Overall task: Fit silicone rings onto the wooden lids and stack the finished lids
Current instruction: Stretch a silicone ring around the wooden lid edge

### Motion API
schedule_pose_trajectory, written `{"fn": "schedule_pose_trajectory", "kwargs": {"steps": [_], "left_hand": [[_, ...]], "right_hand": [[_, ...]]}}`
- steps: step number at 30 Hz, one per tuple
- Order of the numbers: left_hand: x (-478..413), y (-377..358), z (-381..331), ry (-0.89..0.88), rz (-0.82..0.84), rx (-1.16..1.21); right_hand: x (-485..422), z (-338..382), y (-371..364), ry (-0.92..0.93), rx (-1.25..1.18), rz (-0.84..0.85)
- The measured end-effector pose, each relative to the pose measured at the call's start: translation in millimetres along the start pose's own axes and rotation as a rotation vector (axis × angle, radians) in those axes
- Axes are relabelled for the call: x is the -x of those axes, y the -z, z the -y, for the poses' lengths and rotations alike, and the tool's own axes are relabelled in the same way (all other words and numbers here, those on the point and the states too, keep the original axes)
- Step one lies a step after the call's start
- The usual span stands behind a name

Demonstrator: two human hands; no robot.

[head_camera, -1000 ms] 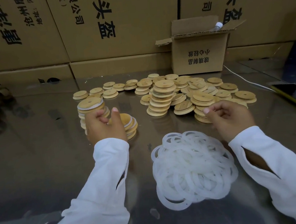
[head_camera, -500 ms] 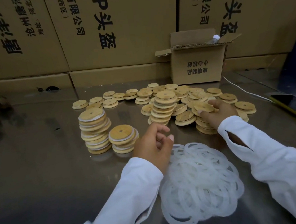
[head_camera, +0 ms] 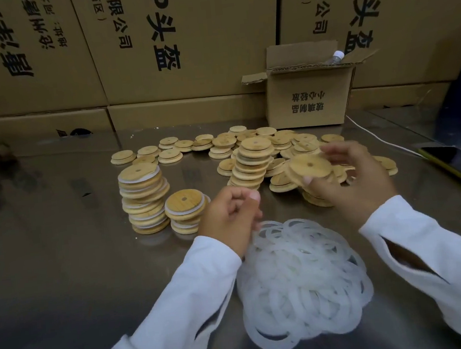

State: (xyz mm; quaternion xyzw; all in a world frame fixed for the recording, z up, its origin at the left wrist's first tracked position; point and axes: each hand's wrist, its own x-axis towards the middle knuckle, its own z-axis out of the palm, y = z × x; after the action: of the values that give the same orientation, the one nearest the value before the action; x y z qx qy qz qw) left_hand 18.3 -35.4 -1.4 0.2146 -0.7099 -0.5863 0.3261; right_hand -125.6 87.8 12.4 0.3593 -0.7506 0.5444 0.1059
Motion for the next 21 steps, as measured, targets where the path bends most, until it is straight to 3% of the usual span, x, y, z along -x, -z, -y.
{"fn": "schedule_pose_trajectory", "kwargs": {"steps": [3, 5, 9, 15, 21], "left_hand": [[-3, 2, -7, 0.17, 0.108, 0.265], [-1, 3, -9, 0.202, 0.205, 0.354], [4, 1, -3, 0.132, 0.222, 0.266], [-4, 4, 3, 0.196, 0.123, 0.264], [-2, 1, 4, 0.317, 0.25, 0.35]], "right_hand": [[28, 25, 2, 0.257, -0.017, 0.166], [39, 28, -1, 0.295, -0.007, 0.21], [44, 22, -3, 0.321, 0.011, 0.26], [26, 0, 20, 0.148, 0.127, 0.433], [17, -19, 32, 0.065, 0.271, 0.714]]}}
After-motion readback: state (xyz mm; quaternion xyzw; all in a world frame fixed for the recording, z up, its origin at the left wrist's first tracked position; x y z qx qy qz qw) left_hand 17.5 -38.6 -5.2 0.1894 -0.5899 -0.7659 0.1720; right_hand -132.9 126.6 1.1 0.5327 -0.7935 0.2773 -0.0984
